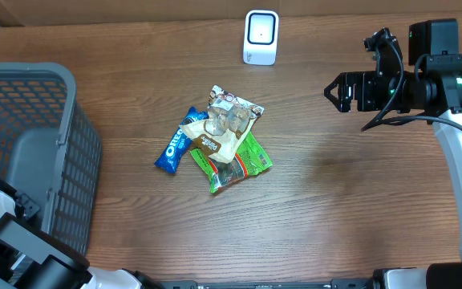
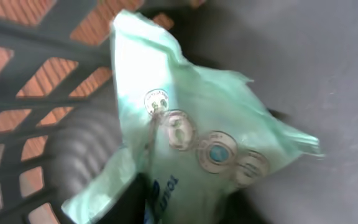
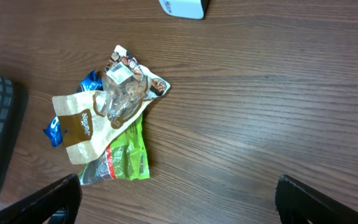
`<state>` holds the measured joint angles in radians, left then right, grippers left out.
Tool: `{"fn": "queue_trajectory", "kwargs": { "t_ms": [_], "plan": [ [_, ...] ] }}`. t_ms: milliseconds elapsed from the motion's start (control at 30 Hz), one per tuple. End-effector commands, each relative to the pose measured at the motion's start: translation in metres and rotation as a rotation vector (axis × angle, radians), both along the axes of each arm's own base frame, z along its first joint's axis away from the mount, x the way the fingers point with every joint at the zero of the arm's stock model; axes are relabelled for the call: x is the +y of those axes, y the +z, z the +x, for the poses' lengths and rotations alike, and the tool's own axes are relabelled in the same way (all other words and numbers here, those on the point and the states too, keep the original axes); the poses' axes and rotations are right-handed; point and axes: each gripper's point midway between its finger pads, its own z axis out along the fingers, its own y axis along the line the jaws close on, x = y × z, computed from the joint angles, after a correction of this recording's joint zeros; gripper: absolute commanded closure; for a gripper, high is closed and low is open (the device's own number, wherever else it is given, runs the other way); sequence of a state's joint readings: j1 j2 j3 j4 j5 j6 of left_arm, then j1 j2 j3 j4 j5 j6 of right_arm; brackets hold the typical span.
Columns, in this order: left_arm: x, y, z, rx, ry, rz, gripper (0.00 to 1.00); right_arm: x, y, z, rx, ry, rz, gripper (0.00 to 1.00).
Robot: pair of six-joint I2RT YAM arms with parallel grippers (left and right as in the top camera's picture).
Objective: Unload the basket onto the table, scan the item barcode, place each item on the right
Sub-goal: 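Grasp the mint-green tissue pack in the basket and place it right of pile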
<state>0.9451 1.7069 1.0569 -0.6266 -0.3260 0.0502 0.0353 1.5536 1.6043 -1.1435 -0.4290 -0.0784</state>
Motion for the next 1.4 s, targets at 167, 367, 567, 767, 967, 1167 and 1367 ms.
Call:
{"fn": "queue_trajectory", "kwargs": {
  "t_ms": [167, 367, 567, 767, 967, 1167, 1367],
  "plan": [
    [-0.052, -0.007, 0.068, -0.361, 0.001, -0.312, 0.96, 0.000, 0.007, 0.005, -0.026, -0.004, -0.004, 0.00],
    [-0.065, 0.069, 0.126, -0.552, -0.112, -0.424, 0.96, 0.000, 0.007, 0.005, -0.026, -0.005, -0.004, 0.00],
    [-0.090, 0.182, 0.174, -0.672, -0.324, -0.408, 0.96, 0.000, 0.007, 0.005, -0.026, -0.004, -0.004, 0.00],
    [-0.168, 0.301, 0.209, -0.773, -0.654, -0.332, 0.96, 0.000, 0.007, 0.005, -0.027, -0.004, -0.004, 0.00],
    [-0.290, 0.351, 0.230, -0.813, -0.997, -0.348, 0.96, 0.000, 0.007, 0.005, -0.028, -0.004, -0.005, 0.00],
    [-0.412, 0.296, 0.230, -0.609, -1.255, -0.530, 0.96, 0.000, 0.008, 0.007, -0.038, -0.004, -0.004, 0.00],
    [-0.509, 0.196, 0.217, -0.328, -1.379, -0.727, 0.96, 0.000, 0.010, 0.009, -0.039, -0.022, 0.007, 0.00]
  ]
}}
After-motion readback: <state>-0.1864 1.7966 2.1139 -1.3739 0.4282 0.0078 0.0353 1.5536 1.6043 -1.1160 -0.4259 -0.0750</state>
